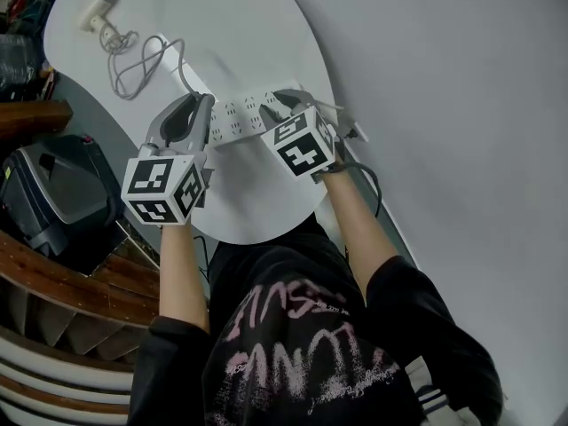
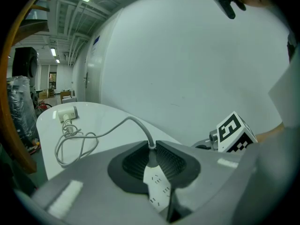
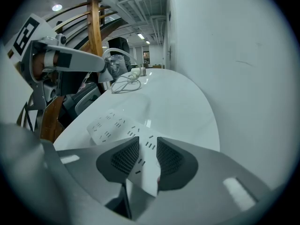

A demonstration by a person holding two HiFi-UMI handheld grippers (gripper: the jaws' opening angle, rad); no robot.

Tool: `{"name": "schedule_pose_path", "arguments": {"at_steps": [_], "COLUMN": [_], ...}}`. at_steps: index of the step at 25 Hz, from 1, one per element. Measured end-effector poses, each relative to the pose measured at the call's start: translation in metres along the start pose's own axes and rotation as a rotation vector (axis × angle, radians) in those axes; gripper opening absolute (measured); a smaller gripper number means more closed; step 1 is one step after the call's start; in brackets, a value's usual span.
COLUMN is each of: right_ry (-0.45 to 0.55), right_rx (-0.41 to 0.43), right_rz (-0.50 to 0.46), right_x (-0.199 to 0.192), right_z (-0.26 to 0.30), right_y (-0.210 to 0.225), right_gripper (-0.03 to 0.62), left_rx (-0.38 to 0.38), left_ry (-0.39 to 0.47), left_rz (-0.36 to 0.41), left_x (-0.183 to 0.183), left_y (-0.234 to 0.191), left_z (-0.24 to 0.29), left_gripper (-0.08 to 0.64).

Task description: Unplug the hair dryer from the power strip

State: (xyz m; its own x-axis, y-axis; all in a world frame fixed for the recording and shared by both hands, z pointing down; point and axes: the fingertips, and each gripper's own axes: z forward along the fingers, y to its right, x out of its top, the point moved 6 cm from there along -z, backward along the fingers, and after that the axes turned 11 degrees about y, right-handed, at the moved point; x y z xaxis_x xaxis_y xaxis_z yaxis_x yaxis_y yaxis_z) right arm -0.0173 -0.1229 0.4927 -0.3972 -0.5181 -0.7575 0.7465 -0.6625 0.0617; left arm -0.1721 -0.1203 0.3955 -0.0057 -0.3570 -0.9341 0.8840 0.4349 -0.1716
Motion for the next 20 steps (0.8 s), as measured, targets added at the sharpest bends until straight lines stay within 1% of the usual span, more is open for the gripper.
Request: {"name": "schedule_pose_path", "arguments": {"at_steps": [1,2,3,5,7,8,11,13,15,20], "right_ry": [0.005,0.012,0.023,0.056,0.089,0.105,0.143,0.168,0.198,0.253], "right_rx": [-0.008,-0.016,-0.025,-0.048,-0.065,-0.064,-0.042,-0.043,-0.048,-0.052], "right_rz": [0.025,0.056,0.087,0.117,0.122,0.129,0.150,0.147,0.143,0.125], "right_x": [0.000,0.000,0.001,0.007,0.012,0.014,0.021,0.026,0.031,0.044], "right_z": [-0.001,-0.001,-0.003,-0.008,-0.014,-0.017,-0.027,-0.034,-0.040,-0.051], "right_y": [0.002,0.005,0.007,0.013,0.016,0.015,0.008,0.003,-0.001,-0.008], "right_gripper": [0.130,0.132,0.151,0.152,0.124,0.104,0.080,0.062,0.031,0.023], "left_rx": [0.004,0.008,0.011,0.020,0.027,0.031,0.039,0.043,0.047,0.057], "left_ry": [-0.002,-0.003,-0.004,0.000,0.006,0.010,0.016,0.022,0.028,0.047], "left_rz": [0.000,-0.001,-0.001,-0.003,-0.005,-0.006,-0.005,-0.004,0.000,0.005], "left_x": [0.000,0.000,0.000,0.000,-0.001,-0.001,-0.002,-0.001,0.000,0.005], "left_y": [0.000,-0.001,-0.001,-0.002,-0.003,-0.003,-0.001,0.001,0.002,0.003], "left_z": [-0.002,-0.004,-0.006,-0.009,-0.013,-0.015,-0.017,-0.018,-0.019,-0.025], "left_gripper": [0.055,0.055,0.055,0.055,0.055,0.055,0.055,0.055,0.055,0.055]}}
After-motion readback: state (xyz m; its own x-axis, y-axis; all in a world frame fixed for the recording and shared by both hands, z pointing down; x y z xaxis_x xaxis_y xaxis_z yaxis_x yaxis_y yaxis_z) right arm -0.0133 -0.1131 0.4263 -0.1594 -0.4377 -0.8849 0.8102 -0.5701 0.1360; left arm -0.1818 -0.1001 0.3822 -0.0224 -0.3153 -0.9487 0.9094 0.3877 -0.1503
